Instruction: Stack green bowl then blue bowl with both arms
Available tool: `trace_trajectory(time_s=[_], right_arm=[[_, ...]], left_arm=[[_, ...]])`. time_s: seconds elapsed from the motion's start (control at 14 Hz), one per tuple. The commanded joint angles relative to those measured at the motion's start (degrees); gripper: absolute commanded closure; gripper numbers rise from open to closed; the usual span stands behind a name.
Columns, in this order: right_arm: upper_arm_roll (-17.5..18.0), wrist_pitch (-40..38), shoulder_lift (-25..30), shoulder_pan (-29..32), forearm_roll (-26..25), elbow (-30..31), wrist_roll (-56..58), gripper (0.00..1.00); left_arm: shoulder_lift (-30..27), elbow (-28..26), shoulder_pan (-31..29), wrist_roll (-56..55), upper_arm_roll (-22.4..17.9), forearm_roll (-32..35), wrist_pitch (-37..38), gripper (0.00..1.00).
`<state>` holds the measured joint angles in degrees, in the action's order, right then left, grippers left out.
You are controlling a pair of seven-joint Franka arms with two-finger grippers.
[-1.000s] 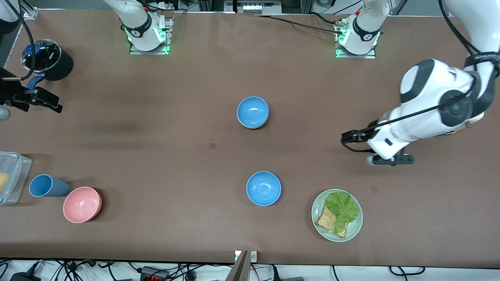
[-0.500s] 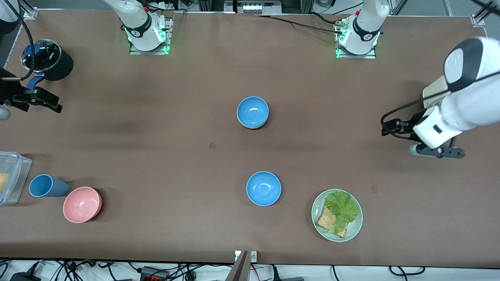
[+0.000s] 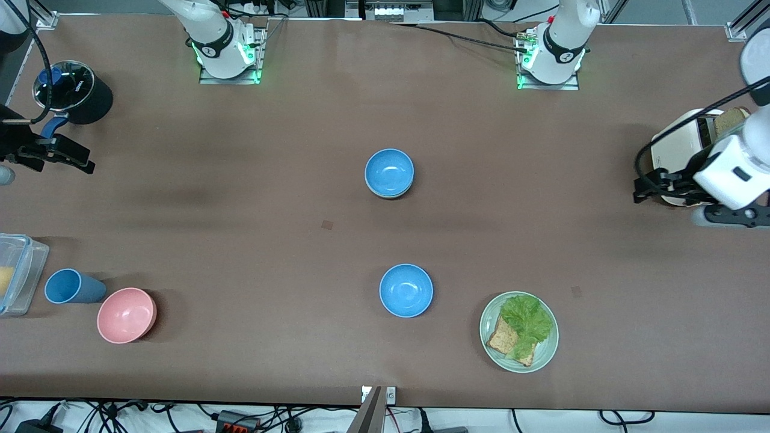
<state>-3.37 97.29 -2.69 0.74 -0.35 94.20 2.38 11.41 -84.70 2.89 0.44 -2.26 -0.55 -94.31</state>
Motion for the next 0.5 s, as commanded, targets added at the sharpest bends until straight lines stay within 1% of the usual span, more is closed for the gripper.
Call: trace_trajectory(time_s=[0.0,0.14,0.43], right_arm=[[0.0,-0.3,0.6,0.2,-0.2,0.5,0.6,0.0],[0.0,-0.3,0.6,0.2,-0.2,0.5,0.5,0.0],[0.0,-0.3,0.6,0.2,-0.1,0.5,0.5,0.0]], left_arm=[[1.0,1.6,0.0,-1.1,0.4,-0.4,1.7,0.0],[1.0,1.6,-0.1,-1.0,0.4,-2.1,1.8,0.0],[1.2,1.9,0.0,-0.6,0.5,-2.3,3.3,0.0]])
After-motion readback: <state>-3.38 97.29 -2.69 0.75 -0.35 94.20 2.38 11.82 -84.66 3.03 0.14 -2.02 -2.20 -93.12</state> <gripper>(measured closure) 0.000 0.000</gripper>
